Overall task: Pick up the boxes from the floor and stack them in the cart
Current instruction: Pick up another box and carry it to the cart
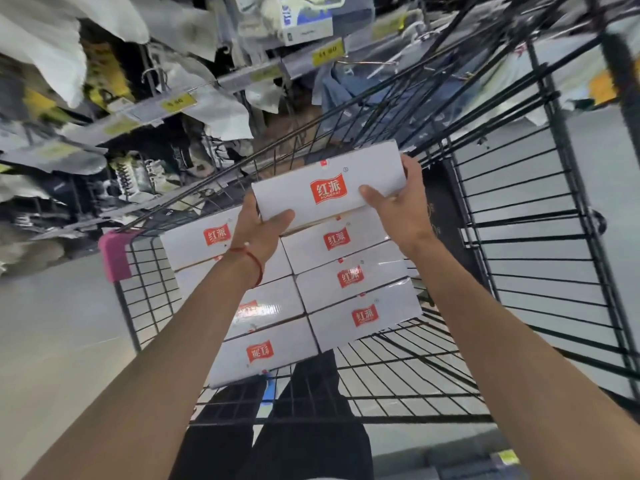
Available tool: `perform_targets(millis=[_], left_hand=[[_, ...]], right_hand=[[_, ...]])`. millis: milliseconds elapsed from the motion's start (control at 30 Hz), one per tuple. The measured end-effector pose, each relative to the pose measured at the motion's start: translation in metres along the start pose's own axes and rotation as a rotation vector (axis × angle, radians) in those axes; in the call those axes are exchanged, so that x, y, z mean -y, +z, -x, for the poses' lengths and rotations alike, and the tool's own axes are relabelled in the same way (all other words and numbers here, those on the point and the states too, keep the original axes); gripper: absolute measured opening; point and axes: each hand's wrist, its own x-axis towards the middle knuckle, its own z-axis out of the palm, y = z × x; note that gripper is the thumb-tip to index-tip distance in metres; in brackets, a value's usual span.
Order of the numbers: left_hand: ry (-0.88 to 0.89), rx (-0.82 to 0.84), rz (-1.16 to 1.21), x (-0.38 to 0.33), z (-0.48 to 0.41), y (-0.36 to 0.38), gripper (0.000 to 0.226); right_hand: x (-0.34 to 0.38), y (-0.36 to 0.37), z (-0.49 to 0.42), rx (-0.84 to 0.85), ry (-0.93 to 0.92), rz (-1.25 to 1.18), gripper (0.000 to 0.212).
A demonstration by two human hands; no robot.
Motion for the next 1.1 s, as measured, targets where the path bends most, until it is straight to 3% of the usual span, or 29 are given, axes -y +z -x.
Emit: perform_targets(millis=[267,433,533,600,733,900,1100], left_hand=[[0.098,-0.049,-0.059,0.01,0.004,-0.001,0.061],[0.102,-0.071,-0.075,0.009,0.005,0.0,0.063],[0.077,-0.116,-0.123,0.01,0.011,0.003,0.055],[0.048,-0.126,-0.143,0.012,0.017,0.004,0.05],[-0.009,-0.107,-0.049,0.018,0.038,-0.006,0.063],[0.01,-0.133,0.037,0.042,0.077,-0.046,0.049],[0.142,-0.134,0.013,0.075,0.132,-0.107,0.027]], right_hand=[[0.007,-0.003,-0.006,0.044,-0.163,0.145,0.07],[0.002,0.004,0.001,-0.061,-0.17,0.148,0.07],[0.0,0.015,0.014,-0.145,-0.087,0.131,0.068],[-0.001,0.024,0.027,-0.159,-0.019,0.049,0.083],[0.001,0.04,0.064,-0.162,0.134,-0.03,0.099],[-0.003,0.068,0.126,-0.087,0.201,-0.106,0.07],[-0.009,0.119,0.214,0.04,0.139,-0.026,0.046]])
